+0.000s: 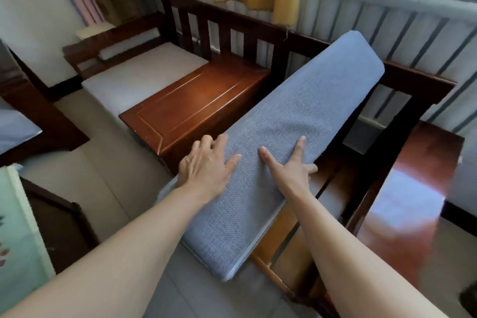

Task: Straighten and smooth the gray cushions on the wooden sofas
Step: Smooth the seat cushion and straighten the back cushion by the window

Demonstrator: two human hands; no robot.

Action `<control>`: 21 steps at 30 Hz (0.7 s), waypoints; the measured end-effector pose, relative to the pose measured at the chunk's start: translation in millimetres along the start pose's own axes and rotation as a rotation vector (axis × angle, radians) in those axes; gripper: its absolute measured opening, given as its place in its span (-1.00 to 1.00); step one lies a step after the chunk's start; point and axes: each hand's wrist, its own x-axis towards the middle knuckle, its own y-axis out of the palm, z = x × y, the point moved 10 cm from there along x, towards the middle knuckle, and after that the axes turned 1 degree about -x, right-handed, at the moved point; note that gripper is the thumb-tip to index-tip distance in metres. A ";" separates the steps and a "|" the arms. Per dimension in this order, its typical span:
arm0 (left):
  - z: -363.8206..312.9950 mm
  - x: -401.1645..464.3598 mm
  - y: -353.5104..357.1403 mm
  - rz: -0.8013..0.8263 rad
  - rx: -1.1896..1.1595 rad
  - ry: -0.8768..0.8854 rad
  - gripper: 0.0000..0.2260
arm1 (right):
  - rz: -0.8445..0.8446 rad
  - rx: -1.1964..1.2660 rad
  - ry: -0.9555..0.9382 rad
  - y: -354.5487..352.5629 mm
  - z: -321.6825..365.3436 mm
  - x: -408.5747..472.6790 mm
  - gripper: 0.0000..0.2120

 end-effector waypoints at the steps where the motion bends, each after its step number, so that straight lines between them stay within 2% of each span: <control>1: -8.7 3.2 6.7 0.054 -0.042 0.062 -0.51 | -0.027 -0.006 0.019 -1.5 -2.5 -2.1 0.04; 5: -37.6 16.2 24.0 0.175 -0.143 0.266 -0.45 | -0.138 -0.011 0.093 -7.6 -7.9 -6.0 -0.05; 13: -92.5 49.3 38.1 0.280 -0.170 0.556 -0.57 | -0.222 -0.071 0.208 -26.6 -21.0 3.7 -0.20; 21: -178.1 81.0 69.3 0.329 0.150 0.923 -0.62 | -0.270 0.004 0.425 -51.6 -71.8 20.6 -0.23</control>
